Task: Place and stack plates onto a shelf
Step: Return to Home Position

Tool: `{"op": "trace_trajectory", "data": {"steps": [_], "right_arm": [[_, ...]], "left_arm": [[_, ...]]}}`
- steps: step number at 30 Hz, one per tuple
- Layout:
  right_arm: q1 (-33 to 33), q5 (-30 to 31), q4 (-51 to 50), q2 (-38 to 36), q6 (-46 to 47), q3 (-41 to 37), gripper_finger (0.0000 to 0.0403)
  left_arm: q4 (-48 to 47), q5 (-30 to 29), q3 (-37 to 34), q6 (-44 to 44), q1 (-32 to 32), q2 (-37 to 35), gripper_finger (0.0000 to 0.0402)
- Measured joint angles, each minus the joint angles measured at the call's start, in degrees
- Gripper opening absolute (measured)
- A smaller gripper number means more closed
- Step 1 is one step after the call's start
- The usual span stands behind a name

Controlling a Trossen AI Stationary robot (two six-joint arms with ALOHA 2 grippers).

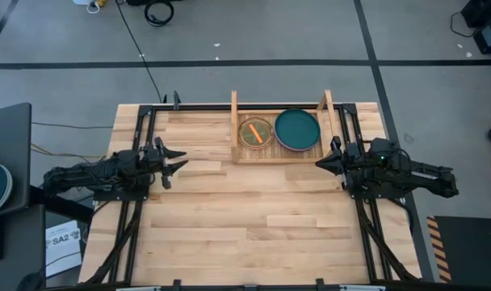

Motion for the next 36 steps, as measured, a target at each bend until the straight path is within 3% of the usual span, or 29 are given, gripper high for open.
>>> {"op": "trace_trajectory", "data": {"steps": [6, 10, 19, 28, 36], "right_arm": [[0.0, 1.49, 0.02, 0.0, -0.83, 0.0, 0.0026], [0.0, 1.53, 0.02, 0.01, -0.83, 0.0, 0.0026], [0.0, 1.58, 0.55, 0.02, -1.19, -0.31, 0.0026], [-0.02, 2.07, 8.92, 0.8, -0.77, -8.45, 0.0026], [0.0, 5.29, 10.32, 2.67, -6.15, -9.33, 0.0026]], "left_arm": [[-0.36, 4.1, -0.24, 0.12, 0.0, 0.0, 0.0146], [5.82, 8.46, -2.75, 1.53, -0.02, 0.36, 0.0146], [6.01, 7.58, -2.78, 3.57, 0.0, 0.37, 0.0146], [6.0, 7.48, -2.8, 3.62, 0.0, 0.39, 0.0146], [5.87, 7.43, -2.8, 3.62, 0.0, 0.39, 0.0146]]}}
